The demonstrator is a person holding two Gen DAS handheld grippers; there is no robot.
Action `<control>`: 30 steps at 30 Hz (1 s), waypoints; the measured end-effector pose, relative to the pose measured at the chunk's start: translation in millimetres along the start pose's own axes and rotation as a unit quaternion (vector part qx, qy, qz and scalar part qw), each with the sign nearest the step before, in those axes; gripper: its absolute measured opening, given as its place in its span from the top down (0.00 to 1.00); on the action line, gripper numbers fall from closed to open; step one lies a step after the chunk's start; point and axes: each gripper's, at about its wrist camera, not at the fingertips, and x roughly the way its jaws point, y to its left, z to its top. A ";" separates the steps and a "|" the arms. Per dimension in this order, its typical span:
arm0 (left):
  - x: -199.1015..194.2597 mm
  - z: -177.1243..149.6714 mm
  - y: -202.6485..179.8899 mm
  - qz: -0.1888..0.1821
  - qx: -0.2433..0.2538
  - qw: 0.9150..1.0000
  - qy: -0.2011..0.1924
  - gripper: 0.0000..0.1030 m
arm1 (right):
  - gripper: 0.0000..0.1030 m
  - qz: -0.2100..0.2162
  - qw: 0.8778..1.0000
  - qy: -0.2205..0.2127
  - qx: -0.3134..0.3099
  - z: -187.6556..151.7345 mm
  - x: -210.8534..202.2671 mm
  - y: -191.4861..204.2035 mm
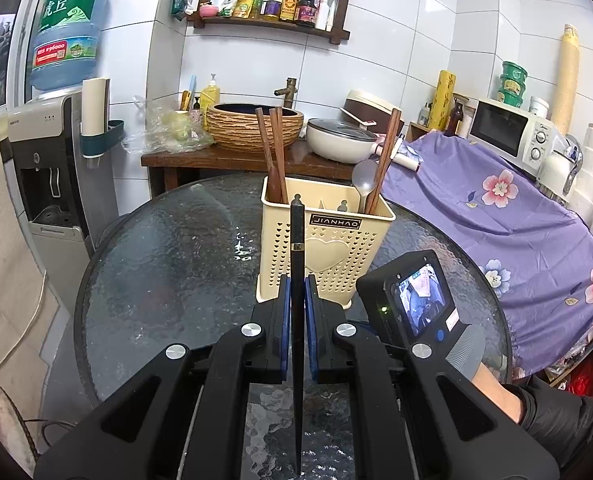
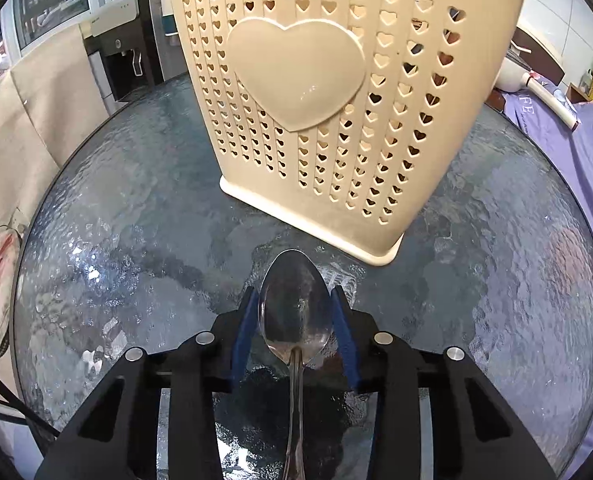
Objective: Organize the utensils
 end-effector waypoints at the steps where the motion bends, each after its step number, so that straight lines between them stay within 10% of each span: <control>1: 0.3 0.1 -0.2 0.000 0.000 1.000 0.000 0.93 | 0.65 0.002 1.000 -0.001 0.001 -0.5 -0.5 -1.5; 19: -4.0 -1.9 -3.5 -0.001 0.000 1.000 -0.005 0.93 | 0.65 0.088 0.985 -0.145 0.025 -37.0 -124.0 -29.8; 30: -5.1 -3.2 -5.1 -0.004 0.001 1.000 -0.005 0.93 | 0.65 0.087 0.982 -0.164 0.029 -50.3 -146.3 -33.8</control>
